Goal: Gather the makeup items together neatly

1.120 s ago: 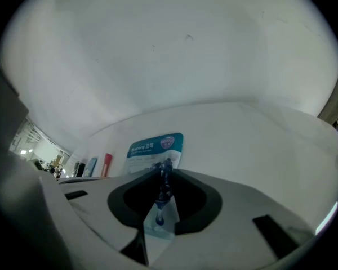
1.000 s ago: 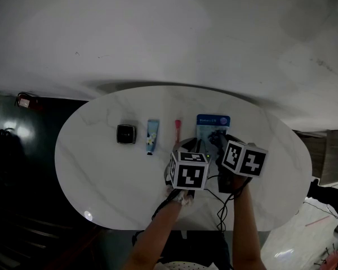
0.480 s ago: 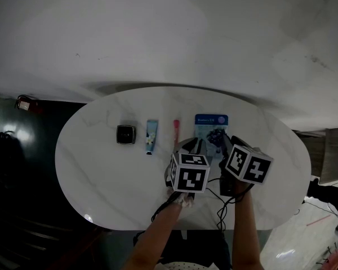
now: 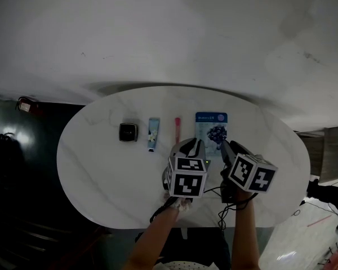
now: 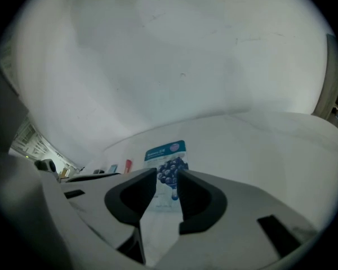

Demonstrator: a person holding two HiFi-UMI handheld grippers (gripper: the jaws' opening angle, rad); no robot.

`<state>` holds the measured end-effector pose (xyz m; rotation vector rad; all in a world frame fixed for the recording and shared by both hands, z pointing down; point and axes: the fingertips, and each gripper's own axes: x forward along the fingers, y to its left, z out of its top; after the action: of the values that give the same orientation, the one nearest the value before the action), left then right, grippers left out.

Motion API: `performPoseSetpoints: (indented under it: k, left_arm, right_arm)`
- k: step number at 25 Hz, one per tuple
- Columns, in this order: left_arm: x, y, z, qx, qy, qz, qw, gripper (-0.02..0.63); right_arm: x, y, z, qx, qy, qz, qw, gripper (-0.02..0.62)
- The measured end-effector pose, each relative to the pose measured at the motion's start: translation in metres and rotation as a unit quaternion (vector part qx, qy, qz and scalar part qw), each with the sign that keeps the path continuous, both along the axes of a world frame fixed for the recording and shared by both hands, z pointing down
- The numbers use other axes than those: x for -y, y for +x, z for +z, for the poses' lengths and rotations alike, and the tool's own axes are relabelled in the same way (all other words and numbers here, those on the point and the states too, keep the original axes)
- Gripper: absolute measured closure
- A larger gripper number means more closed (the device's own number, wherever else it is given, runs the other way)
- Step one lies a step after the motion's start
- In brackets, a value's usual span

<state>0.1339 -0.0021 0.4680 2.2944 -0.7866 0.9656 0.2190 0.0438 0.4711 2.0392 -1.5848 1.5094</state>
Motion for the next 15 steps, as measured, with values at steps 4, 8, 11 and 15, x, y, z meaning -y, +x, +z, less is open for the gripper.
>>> performPoseSetpoints:
  k: [4, 8, 11, 15]
  left_arm:
    - [-0.001, -0.007, -0.016, -0.020, 0.017, -0.004, 0.9996, 0.523]
    - [-0.001, -0.017, -0.038, -0.047, 0.041, -0.007, 0.9981, 0.529]
    - [0.001, -0.029, -0.054, -0.058, 0.068, -0.012, 0.9960, 0.571]
    - [0.000, -0.047, -0.072, -0.080, 0.095, -0.018, 0.9921, 0.575]
  right_arm:
    - [0.004, -0.015, -0.021, -0.026, 0.036, -0.021, 0.999, 0.529]
    - [0.004, -0.029, -0.046, -0.067, 0.079, -0.020, 0.994, 0.594]
    - [0.003, -0.039, -0.066, -0.092, 0.114, -0.010, 0.989, 0.594]
    - [0.001, -0.056, -0.082, -0.109, 0.140, -0.005, 0.984, 0.595]
